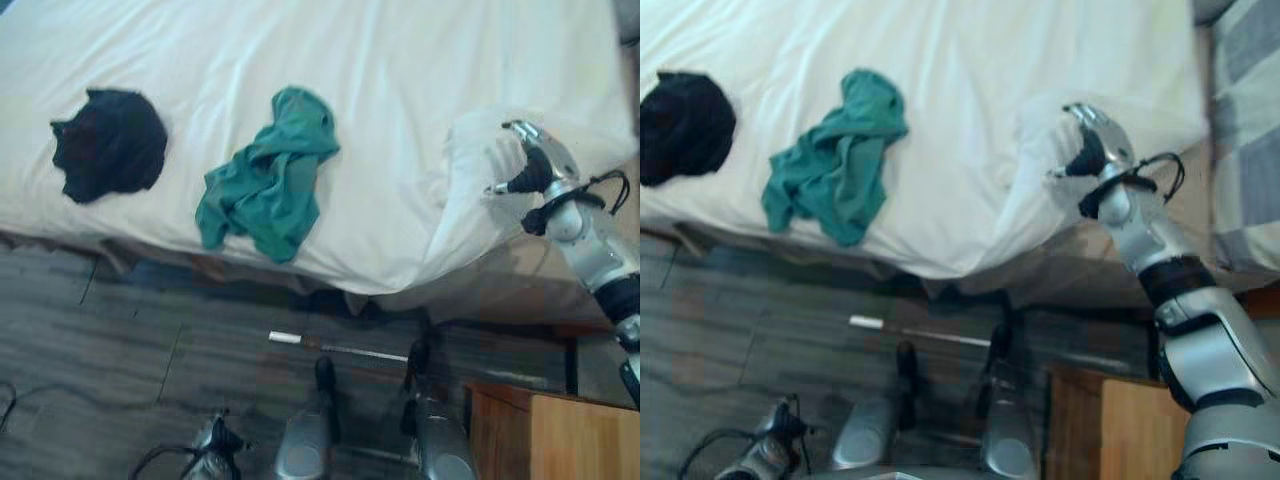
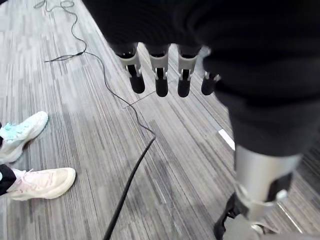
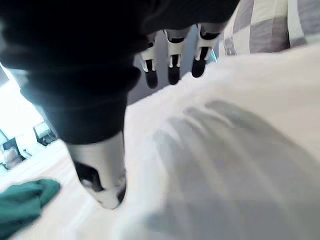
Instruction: Tidy up the quilt and then pick up the clothes from the bed and put them into the laundry hamper.
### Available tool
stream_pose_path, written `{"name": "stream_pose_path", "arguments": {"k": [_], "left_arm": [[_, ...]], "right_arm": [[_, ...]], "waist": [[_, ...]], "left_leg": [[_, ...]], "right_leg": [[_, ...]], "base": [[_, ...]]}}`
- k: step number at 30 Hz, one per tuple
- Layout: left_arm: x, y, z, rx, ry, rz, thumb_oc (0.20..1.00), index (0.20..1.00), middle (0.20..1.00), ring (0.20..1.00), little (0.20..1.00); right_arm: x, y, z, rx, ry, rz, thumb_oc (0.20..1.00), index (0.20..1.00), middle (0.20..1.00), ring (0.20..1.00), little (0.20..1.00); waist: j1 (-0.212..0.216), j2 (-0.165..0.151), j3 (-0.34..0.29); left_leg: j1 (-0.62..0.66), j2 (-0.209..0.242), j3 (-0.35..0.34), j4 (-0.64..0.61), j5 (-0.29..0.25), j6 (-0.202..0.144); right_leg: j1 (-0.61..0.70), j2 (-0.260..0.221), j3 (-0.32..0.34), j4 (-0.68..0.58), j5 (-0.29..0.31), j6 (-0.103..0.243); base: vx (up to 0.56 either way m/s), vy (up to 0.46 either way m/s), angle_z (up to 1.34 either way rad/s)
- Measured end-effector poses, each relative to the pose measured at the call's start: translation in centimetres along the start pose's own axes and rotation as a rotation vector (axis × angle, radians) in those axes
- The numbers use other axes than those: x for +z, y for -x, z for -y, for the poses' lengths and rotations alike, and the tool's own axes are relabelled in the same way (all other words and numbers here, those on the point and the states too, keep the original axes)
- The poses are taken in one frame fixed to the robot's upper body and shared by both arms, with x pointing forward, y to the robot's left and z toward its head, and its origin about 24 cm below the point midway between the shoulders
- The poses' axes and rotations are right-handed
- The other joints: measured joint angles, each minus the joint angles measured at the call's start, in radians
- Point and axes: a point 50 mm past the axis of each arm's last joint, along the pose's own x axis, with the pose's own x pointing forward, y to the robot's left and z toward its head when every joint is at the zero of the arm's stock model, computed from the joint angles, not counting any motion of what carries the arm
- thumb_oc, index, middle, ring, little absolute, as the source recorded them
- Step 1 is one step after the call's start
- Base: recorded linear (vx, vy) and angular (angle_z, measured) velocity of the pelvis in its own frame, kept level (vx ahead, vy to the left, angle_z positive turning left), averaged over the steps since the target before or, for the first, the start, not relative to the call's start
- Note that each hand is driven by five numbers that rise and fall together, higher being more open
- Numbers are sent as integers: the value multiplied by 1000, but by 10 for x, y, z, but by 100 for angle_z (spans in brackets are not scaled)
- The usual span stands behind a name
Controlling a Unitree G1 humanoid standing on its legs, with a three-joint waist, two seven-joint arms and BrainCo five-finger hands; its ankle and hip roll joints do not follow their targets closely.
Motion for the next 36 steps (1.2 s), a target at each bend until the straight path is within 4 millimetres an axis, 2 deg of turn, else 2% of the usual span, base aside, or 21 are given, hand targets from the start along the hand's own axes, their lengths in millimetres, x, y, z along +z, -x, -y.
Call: {"name": "stream_pose_path", "arguments": {"k": [1, 2, 3, 4, 6, 8, 11, 15, 16, 17, 18, 21, 22, 24, 26, 27, 28, 29, 32, 34, 36], "left_arm": [[13, -3, -7, 20, 1, 41, 1000, 1000, 1000, 1000, 1000], [23, -5, -14, 46, -15, 83, 1000, 1000, 1000, 1000, 1000], [27, -6, -14, 44, -28, 99, 1000, 1000, 1000, 1000, 1000], [35, -6, -10, 32, -28, 121, 1000, 1000, 1000, 1000, 1000], [44, -5, 0, 10, 18, 136, 1000, 1000, 1000, 1000, 1000], [53, -4, 10, -14, 42, 154, 1000, 1000, 1000, 1000, 1000], [54, -4, 10, -9, 69, 149, 1000, 1000, 1000, 1000, 1000], [45, -4, 4, 11, 112, 109, 1000, 1000, 1000, 1000, 1000], [39, -4, 5, 13, 140, 86, 1000, 1000, 1000, 1000, 1000], [30, -2, 7, 12, 160, 60, 1000, 1000, 1000, 1000, 1000], [17, 1, 13, -6, 153, 13, 1000, 1000, 1000, 1000, 1000], [-15, 7, 22, -44, 135, -101, 1000, 1000, 1000, 1000, 1000], [-20, 9, 24, -55, 127, -109, 1000, 1000, 1000, 1000, 1000], [-23, 11, 30, -78, 139, -132, 1000, 1000, 1000, 1000, 1000], [-28, 16, 40, -102, 149, -153, 1000, 1000, 1000, 1000, 1000], [-24, 16, 42, -111, 146, -143, 1000, 1000, 1000, 1000, 1000], [-24, 16, 44, -117, 149, -143, 1000, 1000, 1000, 1000, 1000], [-21, 17, 48, -129, 149, -136, 1000, 1000, 1000, 1000, 1000], [-29, 22, 57, -155, 149, -162, 1000, 1000, 1000, 1000, 1000], [-35, 25, 62, -167, 147, -183, 1000, 1000, 1000, 1000, 1000], [-33, 26, 65, -173, 150, -184, 1000, 1000, 1000, 1000, 1000]], "right_arm": [[-5, -7, 16, -39, -3, -45, 1000, 1000, 1000, 1000, 1000], [-8, -14, 29, -88, -19, -90, 1000, 1000, 1000, 1000, 1000], [-7, -17, 34, -112, -31, -102, 576, 576, 576, 576, 576], [-7, -18, 39, -141, -47, -109, 200, 200, 200, 200, 200], [-8, -19, 44, -186, -95, -121, 200, 200, 200, 200, 200], [-15, -16, 39, -185, -136, -149, 200, 200, 200, 200, 200], [-33, 3, 1, -116, -261, -226, 200, 200, 200, 200, 200], [-57, 50, -48, -65, -403, -270, 200, 200, 200, 200, 200], [-59, 69, -56, -68, -465, -269, 464, 464, 464, 464, 464], [-63, 90, -75, -19, -494, -291, 1000, 1000, 1000, 1000, 1000], [-71, 122, -96, 28, -552, -341, 1000, 1000, 1000, 1000, 1000], [-86, 185, -144, 123, -706, -541, 1000, 1000, 1000, 1000, 1000], [-97, 213, -157, 173, -715, -639, 1000, 1000, 1000, 1000, 1000], [-105, 257, -167, 103, -871, -782, 1000, 1000, 1000, 1000, 1000], [-101, 291, -187, 173, -934, -897, 1000, 1000, 1000, 1000, 1000], [-101, 316, -197, 209, -953, -991, 1000, 1000, 1000, 1000, 1000], [-101, 324, -201, 214, -967, -1033, 1000, 1000, 1000, 1000, 1000], [-102, 349, -207, 237, -967, -1125, 1000, 1000, 1000, 1000, 1000], [-105, 376, -210, 239, -921, -1241, 1000, 1000, 1000, 1000, 1000], [-112, 372, -202, 119, -905, -1275, 1000, 1000, 1000, 1000, 1000], [-124, 360, -183, -24, -855, -1252, 1000, 1000, 1000, 1000, 1000]], "waist": [[17, 13, 22], [26, 3, 57], [30, 3, 82], [31, 9, 115], [24, 7, 137], [23, 7, 137], [22, 1, 133], [13, -17, 103], [16, -20, 89], [-1, -31, 51], [-14, -44, -3], [-42, -68, -101], [-74, -80, -137], [-107, -79, -185], [-125, -74, -242], [-150, -70, -248], [-147, -65, -251], [-160, -59, -255], [-187, -43, -264], [-201, -41, -264], [-203, -39, -263]], "left_leg": [[-39, 1, -7, 14, 3, 0], [-79, -6, -12, 36, 7, -1], [-101, 0, -19, 45, 9, -4], [-115, 6, -32, 51, 16, -12], [-114, 10, -36, 48, 16, -15], [-72, 13, -40, 31, 17, -16], [41, 12, -39, -17, 14, -20], [118, 13, -36, -50, 6, -24], [145, 15, -35, -57, 5, -26], [155, 16, -33, -64, 1, -28], [178, 18, -31, -85, -1, -31], [253, 24, -3, -142, -2, -32], [270, 26, 11, -145, -17, -39], [296, 29, 29, -144, -21, -38], [307, 34, 58, -149, -37, -41], [326, 34, 77, -147, -41, -41], [328, 33, 79, -147, -39, -40], [332, 30, 91, -146, -40, -40], [327, 31, 120, -150, -51, -30], [325, 31, 135, -150, -50, -30], [322, 32, 136, -150, -49, -28]], "right_leg": [[-36, 3, 2, 21, -9, -5], [-75, 1, 22, 32, 14, 28], [-86, 6, 19, 26, 20, 37], [-85, 13, 9, 12, 26, 35], [-80, 17, 3, 9, 30, 33], [-31, 22, -6, -12, 38, 21], [78, 30, -11, -51, 39, 14], [142, 35, -12, -61, 34, 7], [171, 37, -21, -70, 32, 6], [181, 39, -21, -82, 31, 6], [205, 46, -18, -101, 30, 5], [248, 61, 7, -114, 16, 8], [249, 63, 20, -114, 5, 20], [271, 67, 33, -114, -7, 29], [269, 76, 64, -119, -16, 25], [271, 77, 75, -119, -17, 23], [271, 77, 80, -119, -15, 26], [266, 78, 95, -119, -13, 30], [249, 78, 111, -120, -10, 35], [235, 78, 111, -120, -8, 38], [231, 78, 111, -120, -6, 40]], "base": [[-152, 8, 19], [-141, -4, 27], [-117, -8, 22], [-76, -22, 13], [-14, -20, 9], [26, -8, 6], [31, -10, 0], [154, -35, -1], [93, -12, 1], [210, -28, 0], [167, -15, -9], [137, 3, -29], [139, 22, -36], [135, 43, -27], [124, 60, -43], [104, 72, -41], [55, 53, -31], [38, 39, -27], [41, 31, -29], [44, 38, -28], [6, 13, -8]]}}
